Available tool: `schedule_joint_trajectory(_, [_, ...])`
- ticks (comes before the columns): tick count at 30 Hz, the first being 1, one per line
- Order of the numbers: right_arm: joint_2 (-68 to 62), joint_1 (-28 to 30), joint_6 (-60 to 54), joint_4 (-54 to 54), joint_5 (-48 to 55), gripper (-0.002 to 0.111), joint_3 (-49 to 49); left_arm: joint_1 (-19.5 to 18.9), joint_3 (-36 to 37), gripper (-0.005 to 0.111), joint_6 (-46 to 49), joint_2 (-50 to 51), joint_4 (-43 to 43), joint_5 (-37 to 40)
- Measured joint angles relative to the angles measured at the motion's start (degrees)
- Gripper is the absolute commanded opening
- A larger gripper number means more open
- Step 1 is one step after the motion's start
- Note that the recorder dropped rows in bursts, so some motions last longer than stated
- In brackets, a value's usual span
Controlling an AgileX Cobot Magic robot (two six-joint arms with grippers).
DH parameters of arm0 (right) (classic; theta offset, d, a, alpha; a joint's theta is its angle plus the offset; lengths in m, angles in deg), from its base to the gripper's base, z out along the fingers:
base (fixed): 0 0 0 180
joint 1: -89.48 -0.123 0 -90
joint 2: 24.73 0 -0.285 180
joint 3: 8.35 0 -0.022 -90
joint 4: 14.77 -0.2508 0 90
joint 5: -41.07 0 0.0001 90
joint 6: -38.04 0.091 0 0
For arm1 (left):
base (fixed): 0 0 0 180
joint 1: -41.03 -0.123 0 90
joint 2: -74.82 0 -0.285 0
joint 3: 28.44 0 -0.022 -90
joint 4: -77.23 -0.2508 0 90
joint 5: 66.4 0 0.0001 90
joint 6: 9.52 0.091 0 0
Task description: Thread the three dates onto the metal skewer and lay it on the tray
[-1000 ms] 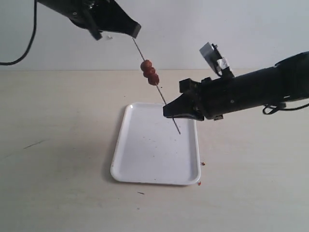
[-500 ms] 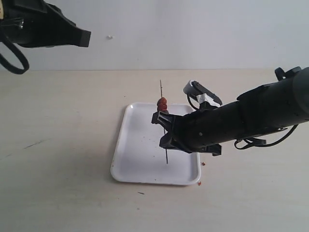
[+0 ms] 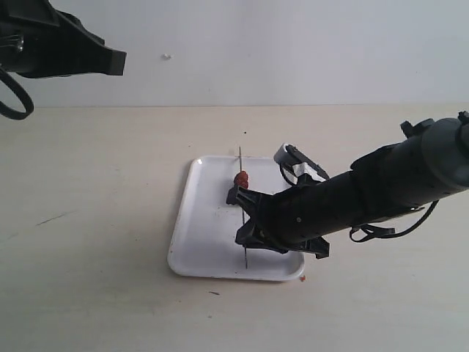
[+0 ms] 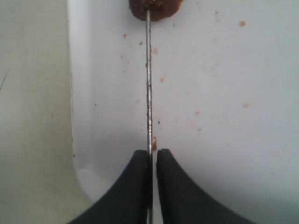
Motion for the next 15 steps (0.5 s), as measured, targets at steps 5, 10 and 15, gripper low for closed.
schedule_joint_trajectory(5, [0.0,0.0,0.0,0.0,0.1,0.050,0.0,0.0,0.0,0.000,0.0,0.0,0.0,0.0])
schedule_joint_trajectory(10, [0.0,0.0,0.0,2.3,0.2,0.061,0.0,0.0,0.0,0.000,0.0,0.0,0.0,0.5])
schedule_joint_trajectory(15, [1.7,0.0,0.0,7.6,-2.1,0.061,0.0,0.0,1.1,0.000,0.0,-0.9,-0.2,0.7])
